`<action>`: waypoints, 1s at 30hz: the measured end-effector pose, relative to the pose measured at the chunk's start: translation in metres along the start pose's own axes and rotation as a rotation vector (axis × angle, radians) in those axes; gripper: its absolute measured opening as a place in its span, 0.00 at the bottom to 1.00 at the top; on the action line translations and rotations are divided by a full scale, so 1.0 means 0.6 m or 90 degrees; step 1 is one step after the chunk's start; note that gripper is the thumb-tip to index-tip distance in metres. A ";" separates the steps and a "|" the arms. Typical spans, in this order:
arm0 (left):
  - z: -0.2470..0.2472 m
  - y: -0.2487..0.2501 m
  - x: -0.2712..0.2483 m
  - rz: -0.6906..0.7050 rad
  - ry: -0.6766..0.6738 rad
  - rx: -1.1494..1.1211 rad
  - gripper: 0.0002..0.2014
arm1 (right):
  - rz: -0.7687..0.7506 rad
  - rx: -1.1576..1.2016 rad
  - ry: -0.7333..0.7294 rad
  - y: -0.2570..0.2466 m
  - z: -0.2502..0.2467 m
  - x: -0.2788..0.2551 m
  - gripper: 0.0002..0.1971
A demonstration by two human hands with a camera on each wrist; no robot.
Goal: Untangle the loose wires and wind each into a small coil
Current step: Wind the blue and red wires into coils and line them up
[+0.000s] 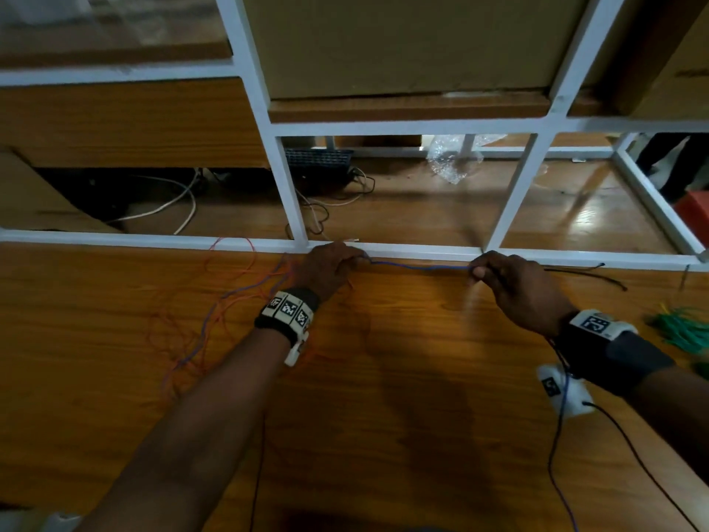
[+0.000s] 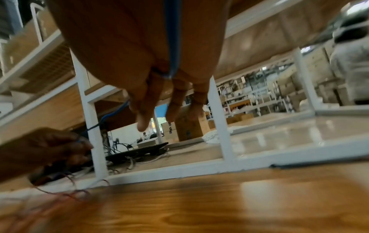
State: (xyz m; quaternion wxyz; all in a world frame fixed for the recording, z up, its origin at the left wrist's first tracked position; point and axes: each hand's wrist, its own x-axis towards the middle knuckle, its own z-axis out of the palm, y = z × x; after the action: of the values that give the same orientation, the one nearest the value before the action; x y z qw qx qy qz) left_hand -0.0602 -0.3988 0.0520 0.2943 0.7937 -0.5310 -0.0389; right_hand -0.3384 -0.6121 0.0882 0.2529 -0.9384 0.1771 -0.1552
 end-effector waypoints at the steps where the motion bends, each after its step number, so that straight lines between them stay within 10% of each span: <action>1: 0.003 -0.003 -0.001 0.008 -0.008 0.015 0.12 | 0.030 -0.039 -0.037 0.010 -0.002 0.002 0.17; 7: 0.048 0.051 0.007 -0.018 0.000 0.022 0.09 | 0.162 -0.142 -0.273 -0.020 -0.069 -0.003 0.36; 13: 0.068 0.070 0.028 -0.078 0.046 -0.006 0.17 | 0.123 -0.031 -0.087 -0.098 -0.170 -0.019 0.24; 21: 0.072 0.119 0.052 -0.052 0.024 0.056 0.16 | 0.214 0.054 0.141 -0.030 -0.030 -0.012 0.11; 30: 0.080 0.163 0.052 -0.011 -0.052 -0.046 0.10 | 0.066 -0.042 -0.062 -0.086 0.041 0.061 0.12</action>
State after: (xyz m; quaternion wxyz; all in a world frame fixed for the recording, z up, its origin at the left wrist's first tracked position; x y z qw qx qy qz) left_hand -0.1445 -0.4721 0.0699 0.3002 0.7850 -0.5339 -0.0928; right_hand -0.2837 -0.5751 0.1028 0.2376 -0.9424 0.2177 -0.0898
